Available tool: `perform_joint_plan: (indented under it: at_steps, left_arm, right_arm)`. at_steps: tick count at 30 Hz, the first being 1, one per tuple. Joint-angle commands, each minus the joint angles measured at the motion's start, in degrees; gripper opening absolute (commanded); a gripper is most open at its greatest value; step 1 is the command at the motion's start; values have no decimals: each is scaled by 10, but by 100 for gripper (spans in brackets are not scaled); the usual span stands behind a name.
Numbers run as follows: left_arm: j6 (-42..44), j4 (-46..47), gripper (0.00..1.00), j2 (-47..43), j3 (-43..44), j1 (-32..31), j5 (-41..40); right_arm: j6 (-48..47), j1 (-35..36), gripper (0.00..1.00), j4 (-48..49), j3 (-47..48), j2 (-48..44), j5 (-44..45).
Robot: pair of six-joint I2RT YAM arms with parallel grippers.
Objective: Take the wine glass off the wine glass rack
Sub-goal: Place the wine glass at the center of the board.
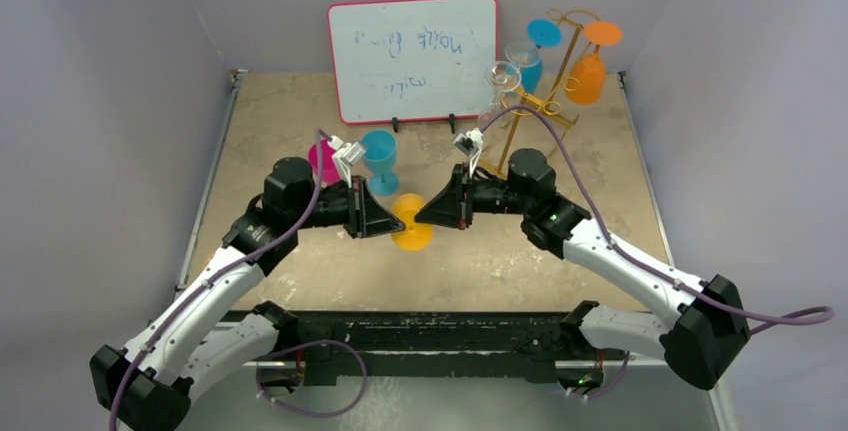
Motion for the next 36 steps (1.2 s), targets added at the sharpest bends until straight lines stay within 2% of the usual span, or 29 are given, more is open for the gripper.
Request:
perform_joint_plan:
  at_steps: [1,4,8,12,15,17,19,24,26,28,30,34,36]
  left_arm:
    - [5,25,0,-9,16,-4,-3]
    - [4,32,0,-29,15,-5,-15]
    - [10,50,0,-53,15,-5,-25]
    - [14,60,0,-62,16,-5,-24]
    - [13,66,0,-59,16,-5,-20]
    - [9,72,0,-56,15,-5,-15]
    - [-3,87,0,-54,13,-5,-9]
    - [-7,91,0,-56,10,-5,-17]
    - [-6,85,0,-60,9,-5,-26]
    - [-3,76,0,-59,10,-5,-28]
    - [7,58,0,-56,13,-5,-32]
    - [16,23,37,-51,17,-5,-43]
    - [10,18,49,-57,14,-5,-54]
  right_arm:
    - [10,6,4,53,14,-19,-21]
    - [5,6,23,55,11,-17,-33]
    - [8,8,40,75,-3,-14,-66]
    - [9,14,50,75,-13,-16,-74]
    - [5,20,51,66,-15,-11,-79]
    - [9,24,47,66,-12,-1,-74]
    - [17,29,28,67,-6,7,-58]
    - [36,34,21,95,-8,22,-55]
    - [32,36,9,96,-11,21,-50]
    - [26,37,1,95,-14,13,-36]
    - [16,37,0,91,-16,-2,-18]
    - [7,37,0,87,-29,-26,4]
    - [4,37,0,84,-44,-36,3]
